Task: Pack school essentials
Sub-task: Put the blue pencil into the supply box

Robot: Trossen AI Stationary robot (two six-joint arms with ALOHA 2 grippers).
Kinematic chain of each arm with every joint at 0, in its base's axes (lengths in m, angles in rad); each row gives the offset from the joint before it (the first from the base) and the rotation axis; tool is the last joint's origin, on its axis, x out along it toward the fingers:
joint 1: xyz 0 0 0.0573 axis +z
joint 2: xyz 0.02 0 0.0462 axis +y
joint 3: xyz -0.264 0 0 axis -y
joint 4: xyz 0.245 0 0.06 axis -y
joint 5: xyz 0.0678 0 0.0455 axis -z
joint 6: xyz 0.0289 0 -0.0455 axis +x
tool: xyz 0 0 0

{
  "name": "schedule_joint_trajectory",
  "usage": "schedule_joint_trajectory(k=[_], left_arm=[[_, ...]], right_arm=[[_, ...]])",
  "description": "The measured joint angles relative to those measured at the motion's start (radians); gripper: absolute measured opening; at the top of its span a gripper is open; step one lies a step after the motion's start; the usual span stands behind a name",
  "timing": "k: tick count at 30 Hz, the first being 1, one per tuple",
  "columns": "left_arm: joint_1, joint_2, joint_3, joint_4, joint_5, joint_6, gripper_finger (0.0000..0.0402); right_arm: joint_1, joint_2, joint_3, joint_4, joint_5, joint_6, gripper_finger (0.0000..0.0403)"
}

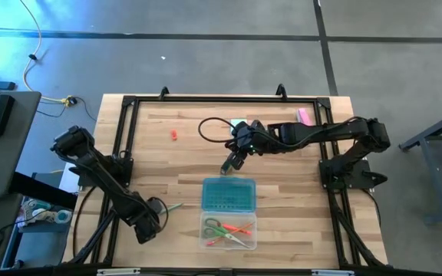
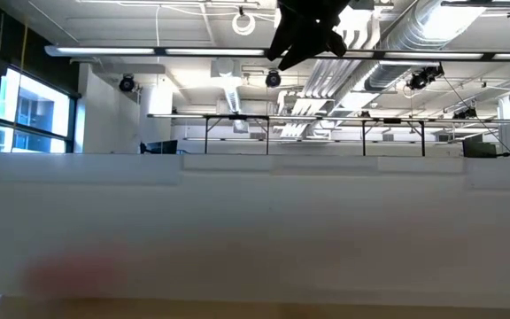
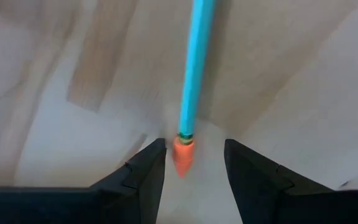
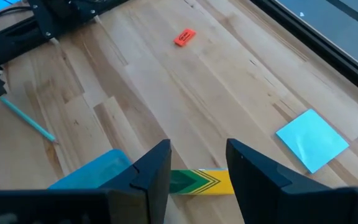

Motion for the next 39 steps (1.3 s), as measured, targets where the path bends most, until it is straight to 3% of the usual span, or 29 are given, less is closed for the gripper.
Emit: schedule_joint_trajectory(k=[9,23,33,39], left_arm=[[0.002,0.052,0.006,0.001,0.034,0.034,0.0145],[0.002,0.054,0.005,0.022,0.022,0.07,0.0017],[0.043,-0.041,-0.002,-0.008,-0.06,0.141,0.0028],[0.139,-0.16,0.001,0.009,-0.149,0.232,0.0026]], right_arm=[[0.0,0.0,0.0,-0.003,0.0,0.0,0.0144],[0.0,0.0,0.0,-0.003,0.0,-0.005,0.0144],[0.0,0.001,0.004,-0.012,0.0,-0.004,0.0144],[0.0,0.002,0.11,-0.151,0.072,-0.004,0.0144]])
